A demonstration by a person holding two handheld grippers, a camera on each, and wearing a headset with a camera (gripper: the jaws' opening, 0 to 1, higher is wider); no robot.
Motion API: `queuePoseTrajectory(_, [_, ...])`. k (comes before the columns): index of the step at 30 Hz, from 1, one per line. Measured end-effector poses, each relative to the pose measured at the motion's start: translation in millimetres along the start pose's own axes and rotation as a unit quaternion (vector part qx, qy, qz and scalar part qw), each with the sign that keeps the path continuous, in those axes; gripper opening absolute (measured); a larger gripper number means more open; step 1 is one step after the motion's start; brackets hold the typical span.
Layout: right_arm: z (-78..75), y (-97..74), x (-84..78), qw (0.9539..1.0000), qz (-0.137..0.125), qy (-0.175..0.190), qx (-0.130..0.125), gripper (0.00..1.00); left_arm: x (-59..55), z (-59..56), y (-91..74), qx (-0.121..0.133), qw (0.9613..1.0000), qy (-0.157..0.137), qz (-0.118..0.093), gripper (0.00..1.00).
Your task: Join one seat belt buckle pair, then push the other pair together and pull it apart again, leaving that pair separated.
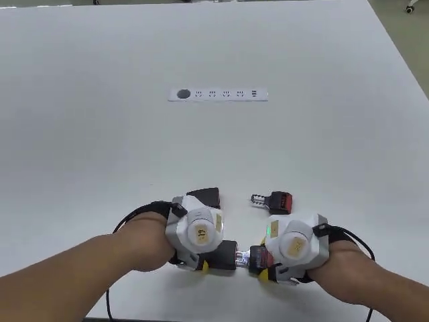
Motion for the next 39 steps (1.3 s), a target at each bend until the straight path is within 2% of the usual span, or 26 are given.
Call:
queuePoseTrajectory(2, [1.2,1.4,5.4,1.0,0.003,-0.001,0.002,0.33,0.1,0.7,0.4,-0.003,1.0,0.009,-0.001,0.32])
queuePoseTrajectory(9, [1.2,8.5,18.2,1.0,0.0,-0.004,0.007,0.32,1.8,0.8,-0.7,-0.005,0.9999,0.008,0.003,0.32])
queuePoseTrajectory(17, [2.4,5.2,20.3,0.9999,-0.009,0.01,0.001,0.32,2.7,1.0,-0.8,-0.002,1.0,0.001,0.008,0.31])
queuePoseTrajectory(21, [2.9,4.4,20.3,0.9999,-0.007,0.011,0.001,0.32,8.2,-0.2,-1.9,-0.001,0.9998,0.001,0.022,0.31])
queuePoseTrajectory(23, [3.9,4.4,19.9,0.9999,-0.004,0.012,-0.001,0.32,7.3,0.9,-2.6,-0.001,0.9997,0.001,0.024,0.32])
queuePoseTrajectory(26, [8.3,0.3,17.9,1.0,-0.005,-0.006,-0.006,0.32,6.8,-0.2,-3.7,-0.005,0.9998,0.009,0.02,0.32])
queuePoseTrajectory(29, [5.3,1.0,17.2,0.9999,-0.001,-0.015,-0.006,0.32,4.7,1.6,-3.8,-0.005,0.9998,0.011,0.017,0.31])
queuePoseTrajectory(33, [5.0,2.7,20.0,0.9997,0.016,-0.016,-0.009,0.32,4.1,0.8,-4.1,-0.002,0.9999,0.001,0.017,0.31])
queuePoseTrajectory(36, [3.3,4.7,19.3,0.9996,0.021,-0.011,-0.014,0.33,3.8,-1.0,-4.3,0.002,0.9998,-0.016,0.013,0.32])
queuePoseTrajectory(39, [4.9,5.4,18.7,0.9996,0.021,-0.006,-0.015,0.34,5.9,0.0,-2.6,0.005,0.9994,-0.029,0.019,0.32])
Point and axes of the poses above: the centre of the closed fingertips' face, and the gripper's own axes: y roughly forward along the fingers, z roughly to its left, x roughly out of its top, the point moved 10 cm from there along -y, roughly backward along the fingers, and after that the axes turned 3 degrees about -x, right-handed, at the moved point
